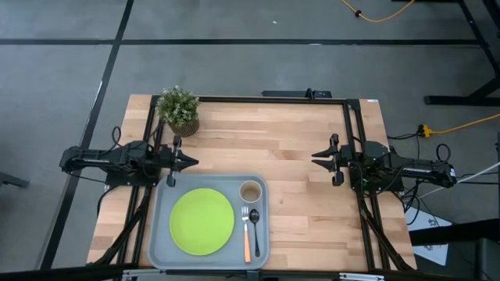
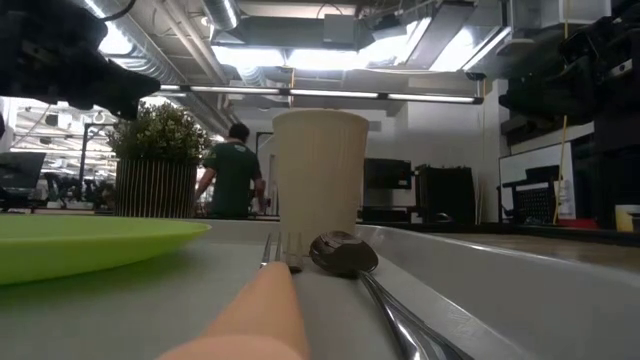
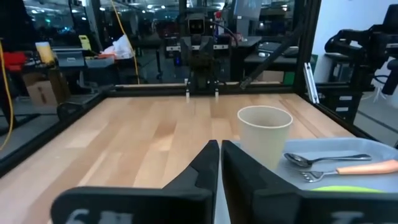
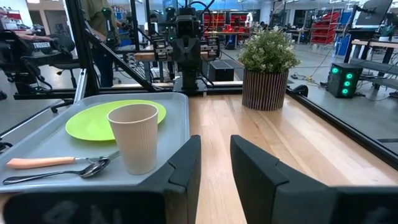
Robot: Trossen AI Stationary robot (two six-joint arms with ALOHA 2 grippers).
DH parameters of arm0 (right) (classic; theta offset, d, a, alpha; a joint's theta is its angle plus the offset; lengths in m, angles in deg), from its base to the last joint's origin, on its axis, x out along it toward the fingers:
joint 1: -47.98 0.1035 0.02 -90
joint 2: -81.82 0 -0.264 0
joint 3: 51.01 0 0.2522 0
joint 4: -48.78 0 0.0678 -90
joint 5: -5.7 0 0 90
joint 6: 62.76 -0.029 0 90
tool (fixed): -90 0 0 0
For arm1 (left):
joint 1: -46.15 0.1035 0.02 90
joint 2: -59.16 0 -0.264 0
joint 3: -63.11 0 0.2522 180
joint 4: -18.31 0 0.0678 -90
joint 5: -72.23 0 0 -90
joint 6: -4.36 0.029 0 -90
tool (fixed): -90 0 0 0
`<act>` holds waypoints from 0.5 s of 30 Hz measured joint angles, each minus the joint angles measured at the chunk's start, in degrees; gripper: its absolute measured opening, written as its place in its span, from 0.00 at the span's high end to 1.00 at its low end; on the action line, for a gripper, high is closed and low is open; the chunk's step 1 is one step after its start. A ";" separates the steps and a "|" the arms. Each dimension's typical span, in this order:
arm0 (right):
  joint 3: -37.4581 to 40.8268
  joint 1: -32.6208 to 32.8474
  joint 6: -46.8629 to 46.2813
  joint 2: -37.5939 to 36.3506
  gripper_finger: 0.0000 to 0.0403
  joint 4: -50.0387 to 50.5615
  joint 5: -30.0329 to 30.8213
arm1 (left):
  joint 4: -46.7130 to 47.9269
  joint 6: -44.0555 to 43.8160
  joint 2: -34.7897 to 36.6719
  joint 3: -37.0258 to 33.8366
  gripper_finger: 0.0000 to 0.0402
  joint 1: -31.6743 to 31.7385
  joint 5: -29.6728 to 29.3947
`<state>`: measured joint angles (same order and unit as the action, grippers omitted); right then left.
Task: Pick and place plate/cup/fork/spoon on tray
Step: Return to Home Position
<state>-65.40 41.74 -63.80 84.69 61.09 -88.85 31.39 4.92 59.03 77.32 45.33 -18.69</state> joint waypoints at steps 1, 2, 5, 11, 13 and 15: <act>0.00 0.00 -0.05 0.00 0.77 0.01 0.00 | 0.06 -0.01 -0.04 0.00 0.96 0.00 0.02; 0.00 0.00 -0.13 0.00 0.77 0.01 0.00 | 0.06 -0.01 -0.01 0.00 0.96 0.00 0.11; 0.00 0.00 -0.11 0.00 0.77 0.01 0.00 | 0.08 0.01 -0.01 0.00 0.95 0.00 0.25; 0.00 0.00 -0.02 0.00 0.77 0.01 0.00 | 0.06 0.01 -0.04 0.00 0.96 0.00 0.25; 0.00 0.00 0.00 0.00 0.77 0.01 0.00 | 0.04 0.01 -0.04 0.00 0.97 0.00 0.26; 0.00 0.00 0.02 0.00 0.77 0.00 0.00 | -0.01 0.01 -0.04 0.00 0.97 0.00 0.25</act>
<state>-65.40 41.74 -63.78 84.69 61.09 -88.85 31.38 4.94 58.99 77.32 45.33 -18.44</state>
